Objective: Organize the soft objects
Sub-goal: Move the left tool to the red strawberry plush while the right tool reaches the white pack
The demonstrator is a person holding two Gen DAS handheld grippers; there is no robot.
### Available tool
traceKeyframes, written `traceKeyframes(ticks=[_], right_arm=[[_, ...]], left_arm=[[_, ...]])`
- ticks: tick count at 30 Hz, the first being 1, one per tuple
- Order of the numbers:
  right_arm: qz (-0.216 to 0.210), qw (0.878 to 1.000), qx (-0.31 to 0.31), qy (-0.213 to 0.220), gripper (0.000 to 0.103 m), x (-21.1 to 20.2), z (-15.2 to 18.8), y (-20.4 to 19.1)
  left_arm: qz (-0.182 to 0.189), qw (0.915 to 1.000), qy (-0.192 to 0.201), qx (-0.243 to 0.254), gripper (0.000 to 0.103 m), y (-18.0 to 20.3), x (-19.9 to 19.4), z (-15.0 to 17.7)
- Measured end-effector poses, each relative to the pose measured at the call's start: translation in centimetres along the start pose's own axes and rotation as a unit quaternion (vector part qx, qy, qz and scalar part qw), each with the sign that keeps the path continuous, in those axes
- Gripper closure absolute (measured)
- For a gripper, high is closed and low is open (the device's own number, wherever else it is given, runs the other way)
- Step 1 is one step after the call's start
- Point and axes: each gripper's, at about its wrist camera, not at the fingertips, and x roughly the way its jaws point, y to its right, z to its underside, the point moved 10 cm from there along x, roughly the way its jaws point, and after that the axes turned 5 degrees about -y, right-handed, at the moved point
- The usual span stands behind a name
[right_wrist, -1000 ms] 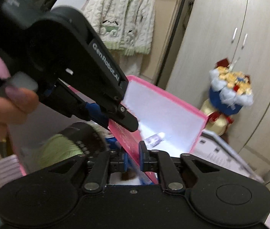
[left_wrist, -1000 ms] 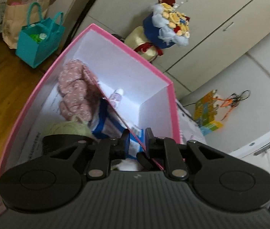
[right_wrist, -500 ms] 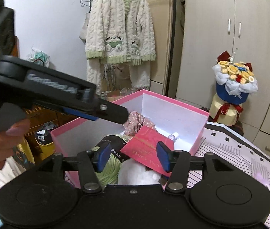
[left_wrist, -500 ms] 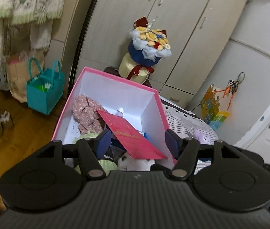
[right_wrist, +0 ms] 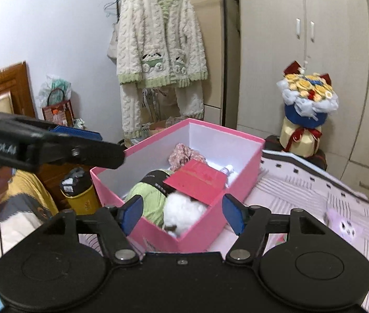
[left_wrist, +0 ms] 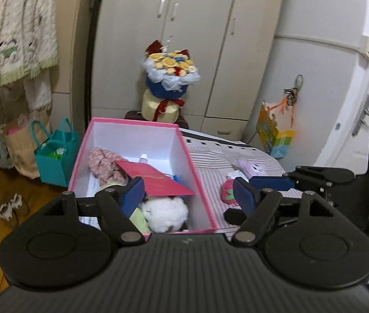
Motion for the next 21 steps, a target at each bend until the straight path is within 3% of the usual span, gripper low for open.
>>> traceKeyframes(ticks=[10,14,21], right_arm=[[0.012,0.996,0.084,-0.001,0.029,-4.2,5.4,7.2],[0.047,0.994,0.096,-0.004,0.029,-4.4,7.1,10.2],[0.057,0.995,0.086,0.003,0.029,-2.9,8.8,14.1]], left_arm=[[0.053,0.9965,-0.032,0.057,0.026,7.0,2.9,1.9],[0.069,0.9942,-0.047,0.068,0.026,9.4,5.2,2.9],[0.074,0.9926,-0.059,0.076,0.026,13.1,9.9,3.3]])
